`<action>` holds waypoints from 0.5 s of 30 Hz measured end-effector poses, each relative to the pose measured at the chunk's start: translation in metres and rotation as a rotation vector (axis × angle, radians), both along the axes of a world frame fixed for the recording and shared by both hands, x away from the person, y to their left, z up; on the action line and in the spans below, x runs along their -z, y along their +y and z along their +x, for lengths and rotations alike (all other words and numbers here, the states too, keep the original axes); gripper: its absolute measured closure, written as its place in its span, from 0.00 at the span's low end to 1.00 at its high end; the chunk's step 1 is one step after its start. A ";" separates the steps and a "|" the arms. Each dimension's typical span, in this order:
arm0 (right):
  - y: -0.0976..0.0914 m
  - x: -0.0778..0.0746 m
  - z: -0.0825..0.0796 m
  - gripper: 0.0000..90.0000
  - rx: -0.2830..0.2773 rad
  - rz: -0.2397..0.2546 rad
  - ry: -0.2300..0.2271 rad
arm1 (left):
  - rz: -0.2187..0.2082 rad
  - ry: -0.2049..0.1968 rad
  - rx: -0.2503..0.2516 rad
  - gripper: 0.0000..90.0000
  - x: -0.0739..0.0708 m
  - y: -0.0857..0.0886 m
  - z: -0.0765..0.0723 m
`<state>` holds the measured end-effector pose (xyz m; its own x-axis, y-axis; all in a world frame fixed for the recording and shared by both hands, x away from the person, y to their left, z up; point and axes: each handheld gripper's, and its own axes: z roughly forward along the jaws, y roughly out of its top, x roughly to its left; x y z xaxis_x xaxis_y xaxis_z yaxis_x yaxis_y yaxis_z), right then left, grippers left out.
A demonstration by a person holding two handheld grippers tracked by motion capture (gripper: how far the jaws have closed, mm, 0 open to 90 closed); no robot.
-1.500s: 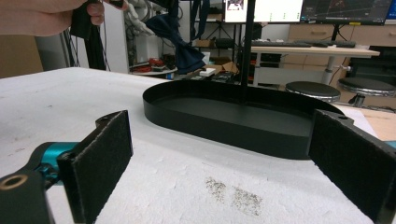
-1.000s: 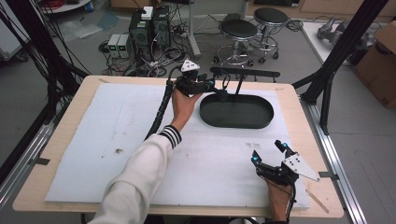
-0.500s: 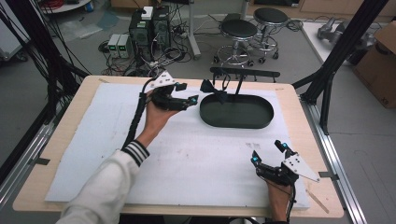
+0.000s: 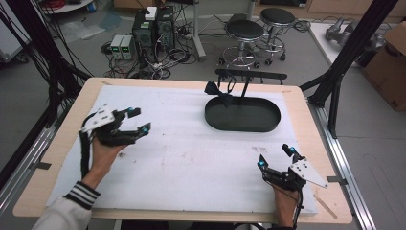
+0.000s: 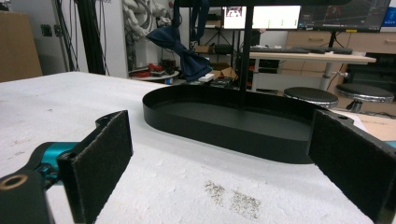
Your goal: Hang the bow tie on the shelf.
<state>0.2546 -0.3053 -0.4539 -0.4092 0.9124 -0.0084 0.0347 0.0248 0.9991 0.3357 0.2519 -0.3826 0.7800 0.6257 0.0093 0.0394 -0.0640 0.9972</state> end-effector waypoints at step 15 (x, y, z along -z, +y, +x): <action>-0.001 0.000 -0.001 0.07 0.008 0.015 -0.003 | -0.064 -0.014 -0.094 0.34 0.063 0.055 -0.048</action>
